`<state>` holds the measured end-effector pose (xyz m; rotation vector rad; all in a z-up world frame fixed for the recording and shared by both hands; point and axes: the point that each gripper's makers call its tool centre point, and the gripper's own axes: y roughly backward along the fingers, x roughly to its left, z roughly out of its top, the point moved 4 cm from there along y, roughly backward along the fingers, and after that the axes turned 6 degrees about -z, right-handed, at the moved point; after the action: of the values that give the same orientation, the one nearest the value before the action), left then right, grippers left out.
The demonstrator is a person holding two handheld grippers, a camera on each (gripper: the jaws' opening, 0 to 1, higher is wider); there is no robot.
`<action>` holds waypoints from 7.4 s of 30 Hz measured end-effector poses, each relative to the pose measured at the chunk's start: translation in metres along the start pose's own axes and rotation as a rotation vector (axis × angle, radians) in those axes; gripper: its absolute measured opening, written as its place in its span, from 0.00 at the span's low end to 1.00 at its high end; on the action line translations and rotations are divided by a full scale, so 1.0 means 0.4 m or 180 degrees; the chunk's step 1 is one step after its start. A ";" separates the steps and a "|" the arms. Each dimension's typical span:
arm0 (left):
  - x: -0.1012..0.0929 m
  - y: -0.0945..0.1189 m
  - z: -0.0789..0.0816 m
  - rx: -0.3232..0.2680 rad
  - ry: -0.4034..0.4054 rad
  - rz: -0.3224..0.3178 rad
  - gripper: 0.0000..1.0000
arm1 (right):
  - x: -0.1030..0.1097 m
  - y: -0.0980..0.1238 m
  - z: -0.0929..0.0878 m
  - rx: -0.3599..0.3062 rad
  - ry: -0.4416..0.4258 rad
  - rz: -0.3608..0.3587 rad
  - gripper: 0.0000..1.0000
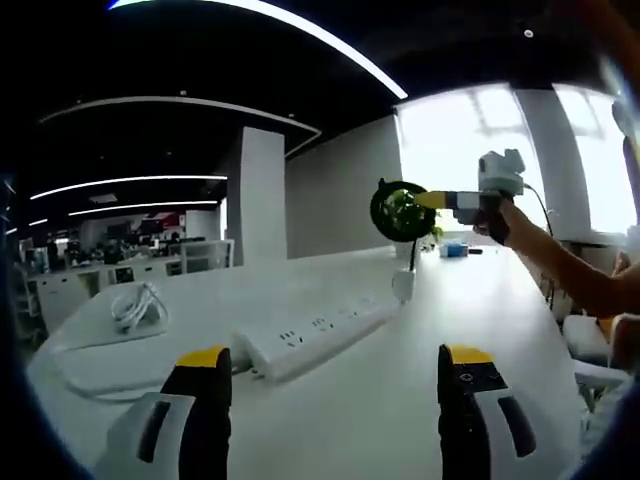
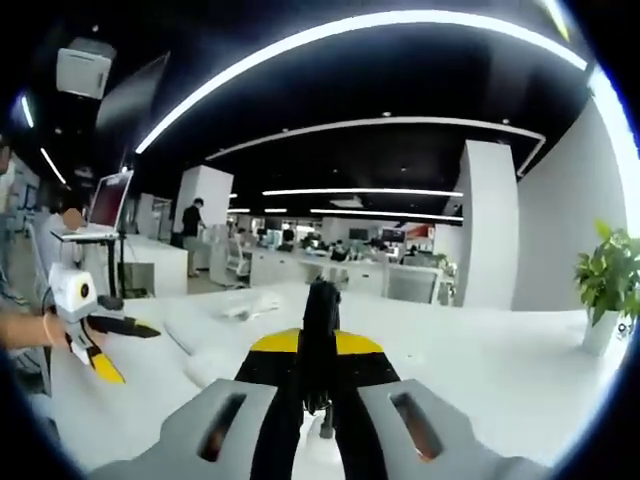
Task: Straighten the power strip on the desk, plug the charger into it
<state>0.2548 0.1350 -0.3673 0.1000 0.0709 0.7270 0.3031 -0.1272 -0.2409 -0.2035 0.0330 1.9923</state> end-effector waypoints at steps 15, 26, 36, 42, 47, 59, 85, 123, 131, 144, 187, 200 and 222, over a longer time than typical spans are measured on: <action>-0.025 -0.047 0.035 -0.0033 -0.0067 -0.0067 0.87 | 0.044 0.009 0.059 -0.0080 -0.0107 0.0167 0.06; -0.044 -0.115 0.050 -0.0037 -0.0137 -0.0108 0.88 | 0.063 0.008 0.072 -0.0169 -0.0205 0.0227 0.06; -0.028 -0.163 0.045 -0.0003 -0.0231 -0.0018 0.89 | 0.093 0.006 0.068 -0.0177 -0.0236 0.0297 0.06; -0.035 -0.184 0.053 -0.0037 -0.0203 -0.0049 0.89 | 0.102 0.006 0.071 -0.0195 -0.0276 0.0334 0.06; -0.056 -0.207 0.056 -0.0037 -0.0194 -0.0130 0.88 | 0.118 0.007 0.077 -0.0204 -0.0267 0.0371 0.06; -0.096 -0.240 0.070 -0.0076 -0.0218 -0.0255 0.88 | 0.136 0.010 0.093 -0.0228 -0.0233 0.0417 0.06; -0.207 -0.273 0.076 -0.0098 -0.0276 -0.0461 0.84 | 0.193 0.015 0.097 -0.0281 -0.0115 0.0524 0.06; -0.207 -0.308 0.079 -0.0052 -0.0163 -0.0562 0.27 | 0.219 0.029 0.094 -0.0307 -0.0099 0.0636 0.06; -0.192 -0.320 0.084 0.0112 -0.0270 -0.0760 0.26 | 0.221 0.027 0.090 -0.0315 -0.0057 0.0608 0.06; -0.175 -0.337 0.088 0.0413 -0.0599 -0.0985 0.25 | 0.208 0.012 0.080 -0.0321 -0.0080 0.0533 0.06; -0.095 -0.453 0.120 0.0531 -0.0741 -0.1490 0.25 | 0.121 -0.104 0.076 -0.0246 -0.0046 0.0415 0.06; -0.085 -0.468 0.094 0.0618 -0.0766 -0.1560 0.25 | 0.116 -0.115 0.044 -0.0171 -0.0042 0.0415 0.06; -0.077 -0.471 0.081 0.0583 -0.0903 -0.1652 0.25 | 0.136 -0.111 0.028 -0.0149 0.0128 0.0414 0.06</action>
<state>0.3594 -0.0277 -0.3559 0.3449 -0.1061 0.1817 0.3197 -0.0585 -0.2352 -0.2777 0.0258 2.1198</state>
